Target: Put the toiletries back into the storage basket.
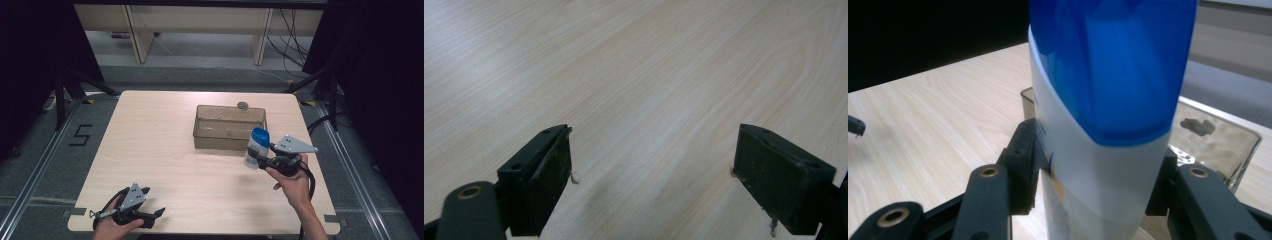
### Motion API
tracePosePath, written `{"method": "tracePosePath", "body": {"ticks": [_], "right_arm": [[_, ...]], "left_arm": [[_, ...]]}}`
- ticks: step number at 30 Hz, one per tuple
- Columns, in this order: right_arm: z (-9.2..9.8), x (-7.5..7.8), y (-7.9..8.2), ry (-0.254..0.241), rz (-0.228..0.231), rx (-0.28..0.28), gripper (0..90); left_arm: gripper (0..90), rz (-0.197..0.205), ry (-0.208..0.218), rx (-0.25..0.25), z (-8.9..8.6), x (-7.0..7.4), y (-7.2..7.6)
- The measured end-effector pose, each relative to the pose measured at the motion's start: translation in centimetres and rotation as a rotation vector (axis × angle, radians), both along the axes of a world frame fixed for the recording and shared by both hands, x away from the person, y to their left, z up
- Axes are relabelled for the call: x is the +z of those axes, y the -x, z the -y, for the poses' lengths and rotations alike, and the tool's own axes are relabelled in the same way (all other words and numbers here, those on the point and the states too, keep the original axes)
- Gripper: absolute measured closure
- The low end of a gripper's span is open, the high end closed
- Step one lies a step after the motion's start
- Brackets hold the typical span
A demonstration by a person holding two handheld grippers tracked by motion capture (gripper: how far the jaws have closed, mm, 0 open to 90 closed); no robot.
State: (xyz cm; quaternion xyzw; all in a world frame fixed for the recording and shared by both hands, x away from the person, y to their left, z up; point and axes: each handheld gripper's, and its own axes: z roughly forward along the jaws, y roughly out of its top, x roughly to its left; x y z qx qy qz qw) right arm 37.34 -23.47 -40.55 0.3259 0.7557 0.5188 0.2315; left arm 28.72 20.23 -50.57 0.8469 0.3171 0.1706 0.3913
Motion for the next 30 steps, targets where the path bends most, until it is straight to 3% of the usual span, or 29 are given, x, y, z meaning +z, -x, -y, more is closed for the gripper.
{"method": "tracePosePath", "body": {"ticks": [1,2,5,6,7,10,13,14,15,23,27,30], "right_arm": [[0.0,0.1,-0.1,-0.009,-0.001,0.004,53.8],[0.1,0.4,-0.3,0.012,0.017,0.004,53.8],[0.0,0.8,-0.5,0.010,0.012,-0.004,53.8],[0.0,0.9,-0.6,0.009,0.028,-0.008,53.9],[-0.1,1.0,-0.5,-0.005,0.006,-0.012,53.8],[0.1,1.3,-0.8,0.001,0.016,-0.019,53.9],[0.2,1.5,-1.0,-0.001,0.001,-0.022,53.9],[0.3,1.5,-1.0,0.005,0.002,-0.025,54.0],[0.3,1.4,-1.2,0.003,0.011,-0.031,53.9],[0.4,1.5,-1.6,0.008,-0.013,-0.042,54.1],[0.7,1.9,-2.1,0.020,0.006,-0.046,54.1],[0.9,2.2,-2.4,0.022,0.025,-0.065,54.1]], "left_arm": [[15.2,0.002,0.007,0.004,0.0,0.0,0.1],[15.2,-0.002,0.044,0.014,0.2,-0.1,0.2],[15.2,0.001,0.039,0.020,0.3,-0.1,0.2],[15.2,0.002,0.009,0.006,0.1,0.0,0.1],[15.2,0.003,0.000,0.004,0.0,0.0,0.0],[15.2,0.001,0.034,0.013,0.2,-0.1,0.2],[15.2,0.003,0.022,0.012,0.2,-0.1,0.1],[15.2,0.004,0.000,0.004,0.0,0.0,0.0],[15.2,0.000,0.034,0.012,0.2,-0.1,0.2],[15.2,0.003,0.022,0.010,0.2,-0.1,0.1],[15.2,0.007,-0.008,0.009,0.0,0.0,0.0],[15.2,0.005,-0.007,0.009,0.0,0.0,0.1]]}}
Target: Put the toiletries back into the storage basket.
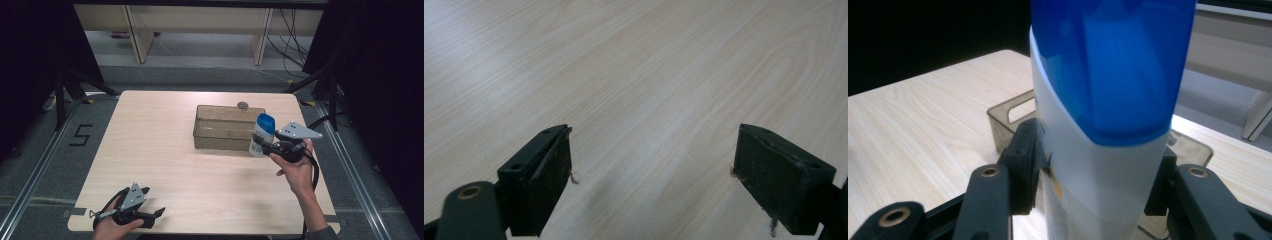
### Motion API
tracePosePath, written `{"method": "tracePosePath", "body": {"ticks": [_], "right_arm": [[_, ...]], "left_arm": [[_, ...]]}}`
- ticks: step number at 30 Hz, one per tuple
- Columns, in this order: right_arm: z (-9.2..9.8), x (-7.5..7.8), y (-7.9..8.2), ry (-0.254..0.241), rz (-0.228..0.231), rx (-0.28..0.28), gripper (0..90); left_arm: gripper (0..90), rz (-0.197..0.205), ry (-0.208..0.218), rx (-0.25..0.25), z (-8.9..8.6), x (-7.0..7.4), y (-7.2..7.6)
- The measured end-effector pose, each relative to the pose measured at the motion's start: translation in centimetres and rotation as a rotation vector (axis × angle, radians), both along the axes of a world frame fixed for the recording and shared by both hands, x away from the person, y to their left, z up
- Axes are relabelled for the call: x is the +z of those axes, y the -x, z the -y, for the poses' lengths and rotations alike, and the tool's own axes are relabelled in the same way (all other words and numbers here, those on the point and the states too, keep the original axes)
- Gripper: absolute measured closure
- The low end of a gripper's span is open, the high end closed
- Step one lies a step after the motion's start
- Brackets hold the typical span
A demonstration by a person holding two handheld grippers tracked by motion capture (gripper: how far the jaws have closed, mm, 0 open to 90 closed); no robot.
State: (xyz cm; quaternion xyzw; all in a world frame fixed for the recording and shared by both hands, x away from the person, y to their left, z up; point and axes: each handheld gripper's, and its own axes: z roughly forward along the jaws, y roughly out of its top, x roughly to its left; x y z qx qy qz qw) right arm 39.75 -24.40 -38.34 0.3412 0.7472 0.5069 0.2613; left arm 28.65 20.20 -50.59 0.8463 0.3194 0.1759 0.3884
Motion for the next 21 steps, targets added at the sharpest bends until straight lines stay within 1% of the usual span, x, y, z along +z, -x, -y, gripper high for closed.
{"method": "tracePosePath", "body": {"ticks": [1,2,3,4,5,6,7,8,9,10,11,12,13,14,15,16,17,18,19,20,21], "right_arm": [[0.0,0.1,-0.1,-0.010,-0.015,-0.003,54.1],[0.1,0.2,-0.2,-0.001,-0.008,-0.002,54.1],[0.1,0.3,-0.2,-0.001,-0.009,-0.012,54.1],[0.0,0.3,-0.3,0.001,-0.015,-0.010,54.1],[0.0,0.3,-0.5,0.004,0.010,-0.024,54.2],[0.0,0.4,-0.5,0.003,-0.011,-0.019,54.2],[0.0,0.5,-0.7,0.014,-0.005,-0.013,54.2],[-0.1,0.5,-0.8,0.004,-0.010,-0.026,54.2],[0.0,0.5,-1.0,0.011,-0.002,-0.019,54.2],[-0.1,0.6,-1.0,0.005,-0.018,-0.029,54.2],[-0.1,0.5,-1.3,0.005,0.008,-0.036,54.2],[-0.1,0.6,-1.3,-0.002,-0.014,-0.029,54.2],[-0.1,0.6,-1.5,-0.003,-0.008,-0.033,54.3],[-0.1,0.7,-1.6,-0.005,-0.017,-0.040,54.3],[-0.1,0.8,-1.9,-0.007,-0.010,-0.033,54.2],[0.0,0.9,-2.0,0.010,0.011,-0.049,54.2],[-0.1,0.9,-2.1,-0.004,0.005,-0.061,54.3],[0.1,1.1,-2.3,0.014,0.020,-0.059,54.3],[-0.1,1.0,-2.3,-0.010,0.002,-0.071,54.3],[0.2,1.1,-2.6,0.020,0.035,-0.058,54.3],[0.1,1.1,-2.7,0.005,0.023,-0.068,54.3]], "left_arm": [[15.2,0.000,-0.001,0.000,0.0,0.0,0.0],[15.2,0.002,-0.003,0.001,-0.1,0.0,-0.1],[15.3,0.001,0.003,0.002,0.0,0.0,0.0],[15.3,0.001,-0.002,0.002,0.0,0.0,0.0],[15.2,-0.001,0.003,0.001,0.0,0.0,0.0],[15.2,0.001,-0.004,0.000,0.0,0.0,0.0],[15.3,0.002,-0.004,0.000,-0.1,0.0,0.0],[15.2,0.008,-0.001,0.001,0.0,-0.1,-0.1],[15.2,0.004,0.004,-0.001,0.0,0.0,0.0],[15.2,0.000,0.000,-0.002,-0.1,0.0,0.0],[15.2,-0.005,0.010,-0.007,-0.1,0.0,0.0],[15.2,0.005,0.005,0.000,-0.1,0.0,0.0],[15.2,-0.005,0.002,-0.008,-0.1,0.1,-0.1],[15.2,0.001,0.005,-0.004,-0.1,0.0,0.0],[15.2,-0.004,0.032,0.003,0.1,0.0,0.1],[15.2,-0.001,0.017,0.000,0.0,0.0,0.0],[15.3,0.000,0.005,-0.005,0.0,0.0,0.0],[15.2,0.000,0.005,-0.004,0.0,0.0,0.0],[15.2,0.000,0.006,-0.004,0.0,0.0,0.0],[15.2,0.000,0.006,-0.004,0.0,0.0,0.0],[15.2,0.000,0.006,-0.004,0.0,0.0,0.0]]}}
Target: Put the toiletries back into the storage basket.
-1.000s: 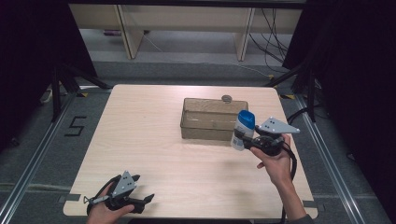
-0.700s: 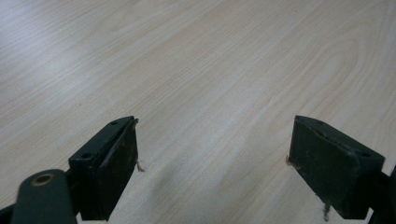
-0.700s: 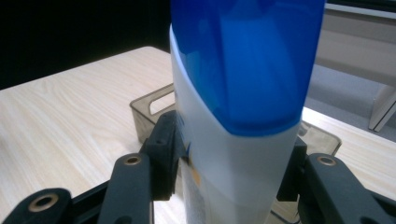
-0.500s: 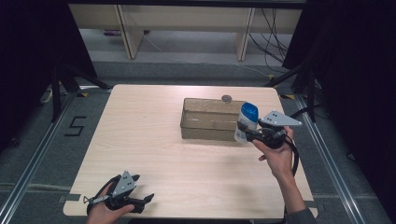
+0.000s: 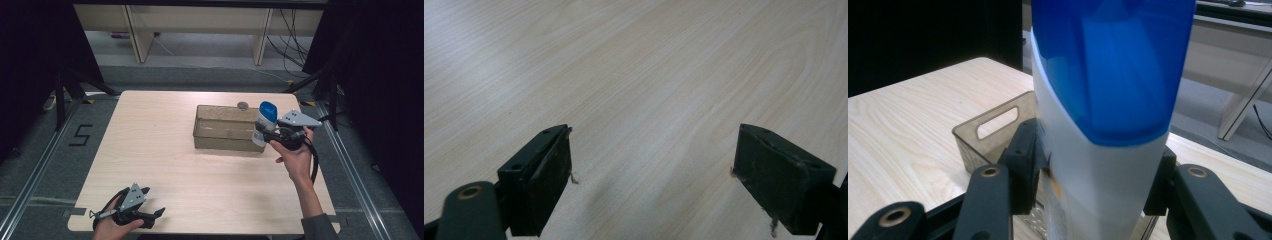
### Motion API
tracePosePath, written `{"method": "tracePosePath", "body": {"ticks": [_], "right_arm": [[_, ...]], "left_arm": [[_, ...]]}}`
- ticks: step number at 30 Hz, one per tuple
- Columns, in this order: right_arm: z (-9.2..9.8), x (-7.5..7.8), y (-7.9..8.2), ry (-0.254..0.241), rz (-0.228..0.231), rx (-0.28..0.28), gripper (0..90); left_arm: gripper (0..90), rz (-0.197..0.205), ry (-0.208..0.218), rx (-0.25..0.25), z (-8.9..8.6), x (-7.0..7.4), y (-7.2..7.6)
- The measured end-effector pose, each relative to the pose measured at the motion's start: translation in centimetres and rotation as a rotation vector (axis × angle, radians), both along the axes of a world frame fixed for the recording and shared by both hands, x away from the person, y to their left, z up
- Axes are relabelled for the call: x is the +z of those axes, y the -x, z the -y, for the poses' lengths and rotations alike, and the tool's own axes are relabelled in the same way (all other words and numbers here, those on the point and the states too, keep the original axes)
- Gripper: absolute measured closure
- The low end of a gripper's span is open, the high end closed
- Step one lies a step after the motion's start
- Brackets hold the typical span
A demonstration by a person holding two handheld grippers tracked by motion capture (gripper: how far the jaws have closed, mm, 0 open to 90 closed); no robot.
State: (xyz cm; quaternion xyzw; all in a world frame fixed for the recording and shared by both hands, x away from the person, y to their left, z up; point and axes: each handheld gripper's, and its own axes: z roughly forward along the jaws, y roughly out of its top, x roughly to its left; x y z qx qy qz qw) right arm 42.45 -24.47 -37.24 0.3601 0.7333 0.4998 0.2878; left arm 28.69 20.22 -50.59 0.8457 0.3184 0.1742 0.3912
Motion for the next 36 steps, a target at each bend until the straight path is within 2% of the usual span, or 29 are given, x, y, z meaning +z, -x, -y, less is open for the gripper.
{"method": "tracePosePath", "body": {"ticks": [2,3,4,6,7,8,9,10,11,12,13,14,16,17,18,19,20,21,24,25,27,30,32,33,34,36], "right_arm": [[0.2,0.1,-0.3,0.009,-0.005,-0.003,54.3],[0.2,0.1,-0.3,-0.003,-0.030,-0.010,54.3],[0.4,0.1,-0.6,0.011,0.000,-0.011,54.3],[0.5,0.0,-1.0,-0.005,-0.005,-0.010,54.3],[0.7,0.0,-1.2,0.017,0.008,-0.016,54.3],[0.5,0.0,-1.4,-0.001,0.000,-0.015,54.3],[0.6,0.0,-1.5,0.003,-0.001,-0.023,54.3],[0.5,0.0,-1.6,0.005,-0.010,-0.024,54.3],[0.5,-0.1,-1.7,0.001,-0.004,-0.032,54.4],[0.6,-0.1,-2.0,0.020,0.012,-0.032,54.4],[0.6,-0.1,-2.1,0.019,0.016,-0.036,54.4],[0.4,-0.2,-2.1,0.004,-0.007,-0.033,54.5],[0.5,-0.3,-2.5,0.022,0.011,-0.031,54.5],[0.4,-0.4,-2.6,0.010,0.000,-0.041,54.5],[0.4,-0.4,-2.8,0.022,0.005,-0.035,54.5],[0.4,-0.6,-3.0,0.023,0.006,-0.034,54.5],[0.4,-0.7,-3.1,0.023,0.012,-0.042,54.5],[0.3,-0.8,-3.2,0.014,-0.005,-0.045,54.6],[0.3,-0.9,-3.7,0.023,0.006,-0.044,54.6],[0.3,-1.0,-3.8,0.012,0.015,-0.054,54.6],[0.3,-1.0,-3.9,0.000,-0.017,-0.054,54.6],[0.6,-1.2,-4.3,0.003,0.001,-0.057,54.6],[0.7,-1.4,-4.5,0.003,0.006,-0.062,54.6],[0.6,-1.5,-4.5,-0.005,-0.013,-0.070,54.6],[0.7,-1.5,-4.6,0.016,0.003,-0.071,54.6],[0.7,-1.6,-4.7,0.020,-0.006,-0.068,54.6]], "left_arm": [[15.2,0.002,0.000,0.004,0.0,0.0,0.0],[15.2,-0.001,-0.004,0.003,0.0,0.0,0.1],[15.2,-0.001,-0.004,0.002,0.0,0.0,0.1],[15.2,-0.001,0.000,-0.002,0.0,0.0,0.0],[15.3,-0.003,0.027,0.006,0.1,0.0,0.1],[15.2,-0.002,0.032,0.012,0.2,0.0,0.2],[15.2,-0.001,0.033,0.012,0.2,0.0,0.2],[15.2,0.000,0.006,0.001,0.0,0.1,0.1],[15.2,0.000,0.002,0.001,0.0,0.0,0.0],[15.2,-0.008,0.038,0.008,0.2,-0.1,0.1],[15.2,-0.003,-0.001,0.002,0.0,0.0,0.0],[15.2,0.003,0.002,0.005,0.1,-0.1,0.0],[15.2,-0.005,0.008,-0.002,0.0,0.0,0.0],[15.2,-0.006,0.036,0.007,0.2,-0.1,0.1],[15.2,-0.007,0.045,0.010,0.2,-0.1,0.1],[15.2,-0.003,0.025,0.006,0.1,-0.1,0.1],[15.2,-0.003,0.038,0.012,0.2,-0.1,0.1],[15.2,-0.003,0.033,0.012,0.2,0.0,0.2],[15.2,-0.003,0.046,0.010,0.2,-0.1,0.2],[15.2,0.000,0.048,0.012,0.2,-0.1,0.1],[15.2,-0.005,0.050,0.010,0.2,-0.1,0.2],[15.2,-0.002,0.049,0.013,0.3,-0.1,0.1],[15.2,-0.003,0.042,0.012,0.3,-0.1,0.2],[15.2,-0.003,0.016,0.000,0.1,0.0,0.1],[15.2,-0.007,0.045,0.009,0.2,-0.1,0.1],[15.2,-0.004,0.034,0.011,0.2,0.0,0.2]]}}
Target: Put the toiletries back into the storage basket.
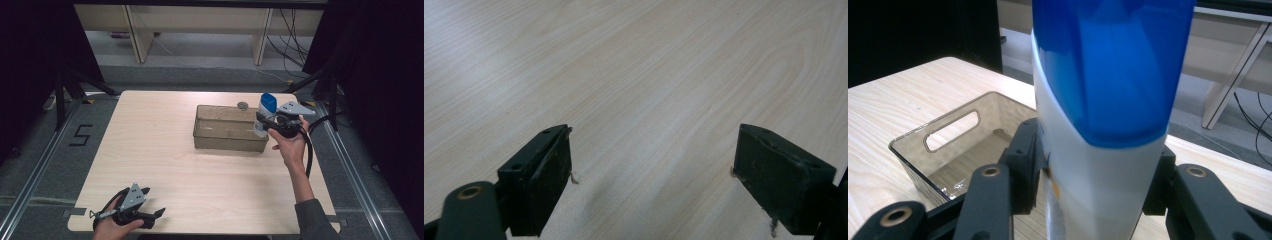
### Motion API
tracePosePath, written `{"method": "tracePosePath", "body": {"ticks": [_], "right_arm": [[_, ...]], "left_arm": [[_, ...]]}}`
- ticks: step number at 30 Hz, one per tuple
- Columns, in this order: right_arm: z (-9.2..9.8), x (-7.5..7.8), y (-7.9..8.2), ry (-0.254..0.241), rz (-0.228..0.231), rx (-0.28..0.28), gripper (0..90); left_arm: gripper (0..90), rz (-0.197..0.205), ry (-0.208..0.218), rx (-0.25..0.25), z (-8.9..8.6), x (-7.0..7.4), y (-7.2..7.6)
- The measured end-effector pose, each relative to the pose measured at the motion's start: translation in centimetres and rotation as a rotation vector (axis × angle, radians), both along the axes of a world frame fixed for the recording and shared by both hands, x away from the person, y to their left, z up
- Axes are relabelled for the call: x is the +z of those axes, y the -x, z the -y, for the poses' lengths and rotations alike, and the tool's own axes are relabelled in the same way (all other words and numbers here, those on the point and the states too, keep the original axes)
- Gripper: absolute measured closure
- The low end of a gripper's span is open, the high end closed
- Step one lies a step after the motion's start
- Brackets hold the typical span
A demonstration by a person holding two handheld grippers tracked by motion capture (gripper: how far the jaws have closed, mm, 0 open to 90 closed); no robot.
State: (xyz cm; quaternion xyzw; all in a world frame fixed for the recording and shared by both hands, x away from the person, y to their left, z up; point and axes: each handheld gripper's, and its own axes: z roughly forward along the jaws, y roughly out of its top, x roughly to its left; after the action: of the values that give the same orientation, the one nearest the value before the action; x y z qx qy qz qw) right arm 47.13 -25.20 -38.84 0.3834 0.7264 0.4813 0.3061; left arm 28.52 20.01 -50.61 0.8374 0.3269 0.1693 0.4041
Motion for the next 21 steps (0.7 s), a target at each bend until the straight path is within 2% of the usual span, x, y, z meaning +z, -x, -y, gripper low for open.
{"method": "tracePosePath", "body": {"ticks": [2,3,4,7,9,10,11,12,13,18,19,21], "right_arm": [[-0.2,-0.2,-0.1,-0.011,-0.002,-0.003,54.6],[-0.2,-0.3,-0.1,-0.001,0.008,-0.003,54.7],[-0.2,-0.4,-0.1,-0.003,-0.014,-0.002,54.7],[-0.3,-0.7,-0.3,-0.016,-0.017,0.001,54.7],[-0.3,-0.9,-0.4,-0.002,-0.008,-0.008,54.7],[-0.3,-0.9,-0.3,-0.007,-0.031,-0.001,54.7],[-0.2,-1.1,-0.5,0.007,-0.015,-0.008,54.7],[-0.3,-1.2,-0.5,0.003,-0.022,-0.006,54.7],[-0.5,-1.4,-0.4,-0.031,-0.044,-0.007,54.8],[-0.3,-1.9,-0.8,0.014,-0.037,-0.007,54.8],[-0.3,-2.1,-0.9,0.008,-0.025,-0.016,54.8],[-0.3,-2.3,-0.9,-0.008,-0.046,-0.014,54.8]], "left_arm": [[15.2,0.001,0.009,0.002,0.1,0.0,0.0],[15.2,0.001,0.012,0.001,0.0,0.0,0.0],[15.2,0.001,0.010,0.003,0.1,0.0,0.0],[15.2,0.001,0.006,-0.001,0.1,0.0,0.0],[15.2,0.001,0.013,-0.003,0.0,0.0,0.0],[15.2,0.004,0.013,0.001,0.0,0.0,0.0],[15.2,0.000,0.015,-0.002,0.0,-0.1,0.0],[15.2,0.000,0.010,0.002,0.0,0.0,0.0],[15.2,0.000,0.001,-0.001,0.0,0.0,0.0],[15.2,0.000,0.002,0.000,0.0,0.0,0.0],[15.2,0.000,0.009,0.003,0.1,0.0,0.0],[15.2,0.000,0.013,-0.002,0.0,0.0,0.0]]}}
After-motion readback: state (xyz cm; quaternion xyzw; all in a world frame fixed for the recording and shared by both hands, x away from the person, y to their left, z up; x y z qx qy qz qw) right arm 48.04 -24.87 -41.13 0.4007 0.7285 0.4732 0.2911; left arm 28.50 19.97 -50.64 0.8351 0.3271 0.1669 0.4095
